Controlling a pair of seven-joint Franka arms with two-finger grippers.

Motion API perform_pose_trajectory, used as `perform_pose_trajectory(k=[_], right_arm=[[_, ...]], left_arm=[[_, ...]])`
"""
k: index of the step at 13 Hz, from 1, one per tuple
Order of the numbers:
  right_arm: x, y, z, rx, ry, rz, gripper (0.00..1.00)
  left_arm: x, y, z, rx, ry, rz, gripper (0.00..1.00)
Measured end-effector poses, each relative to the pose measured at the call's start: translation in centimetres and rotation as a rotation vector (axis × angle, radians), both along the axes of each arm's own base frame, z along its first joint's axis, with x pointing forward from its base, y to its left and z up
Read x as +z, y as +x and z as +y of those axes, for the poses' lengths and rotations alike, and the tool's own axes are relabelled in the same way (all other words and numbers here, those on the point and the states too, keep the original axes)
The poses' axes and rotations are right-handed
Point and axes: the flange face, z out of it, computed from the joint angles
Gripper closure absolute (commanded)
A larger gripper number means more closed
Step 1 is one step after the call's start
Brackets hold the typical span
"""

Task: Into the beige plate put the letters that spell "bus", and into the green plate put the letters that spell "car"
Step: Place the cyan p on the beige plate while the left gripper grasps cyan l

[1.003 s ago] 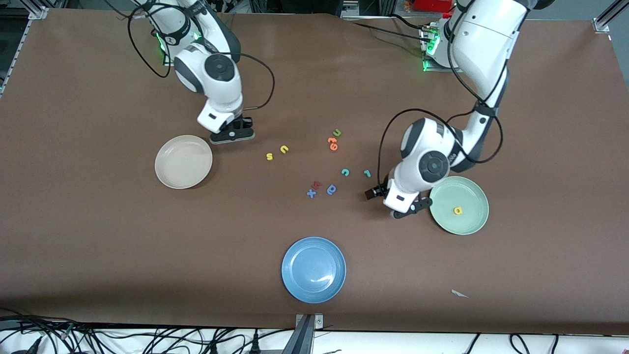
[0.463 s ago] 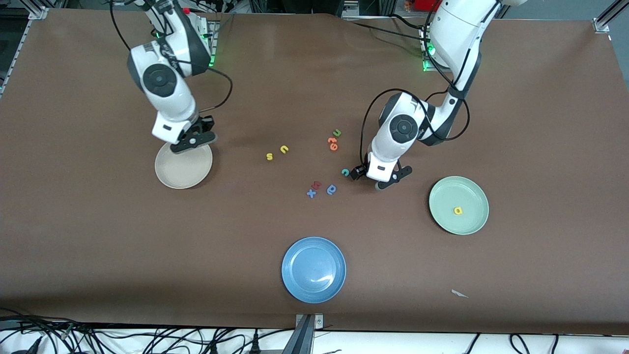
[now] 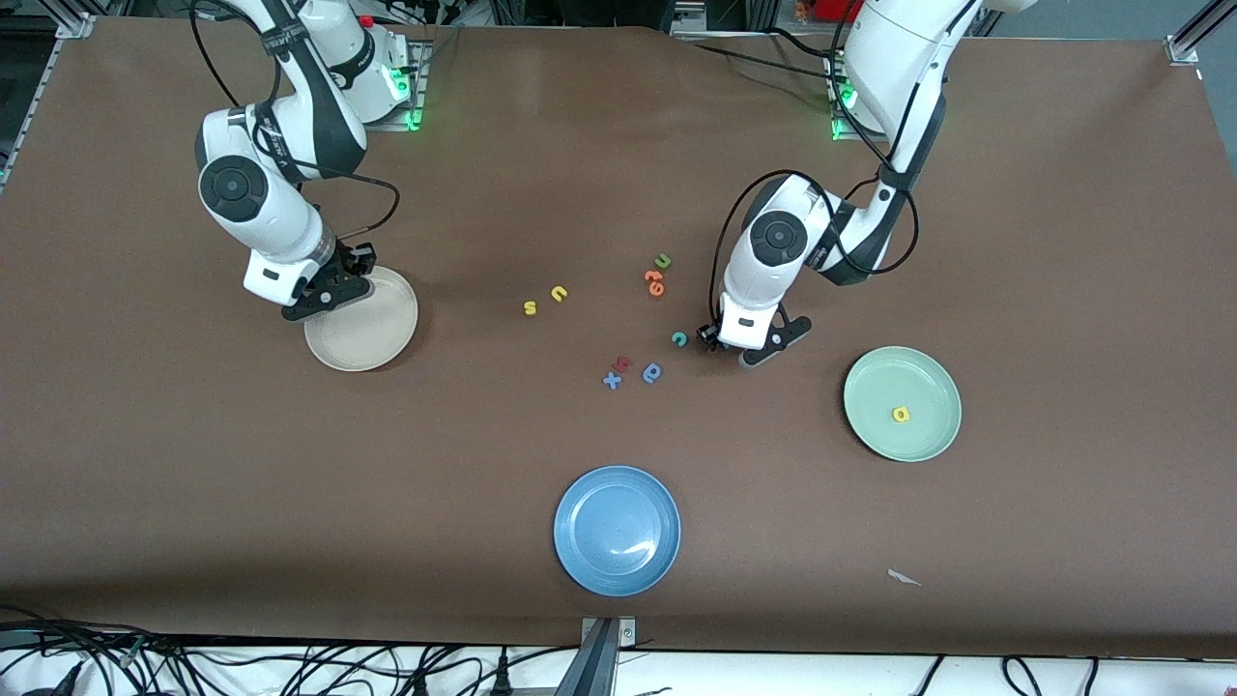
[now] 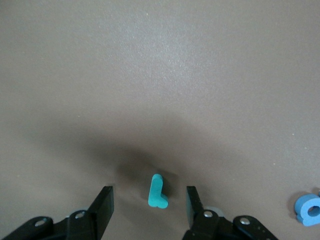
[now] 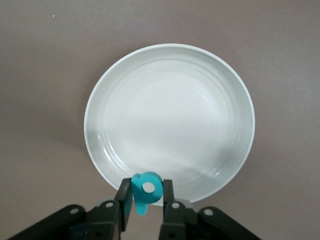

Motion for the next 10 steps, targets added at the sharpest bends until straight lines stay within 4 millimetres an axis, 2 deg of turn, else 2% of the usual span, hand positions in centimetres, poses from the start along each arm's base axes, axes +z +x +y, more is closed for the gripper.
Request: perform_pose_trajectory(k=[1,2,4,5,8,10], right_arm=[[-0.4,0.0,-0.1,-0.004,0.003,0.005,0.04],[-0.6,0.0,-0.1,-0.007,0.004,0.008,0.01],[-0.6,0.1,-0.1,-0.034,0.024,0.011,0.00],[-0.5,0.2,-0.1,-0.059,0.045,0.012,0.00],[0.8,1.0,0.2,-0.118,0.081,0.027,0.00],[1.8,1.5,1.3,-0.200,0.102,0.042,0.00]], left_arm=[[-0.1,0.1,0.1,0.004,0.001,0.000,0.39],[-0.2,0.2,0.2,0.014,0.003,0.002,0.41],[-0.6,0.4,0.0,0.034,0.003,0.004,0.48],[-0.9,0.5,-0.1,0.044,0.004,0.006,0.58],[-0.7,0.7,-0.2,0.058,0.007,0.007,0.72],[-0.7,0.7,-0.2,0.059,0.007,0.007,0.86]])
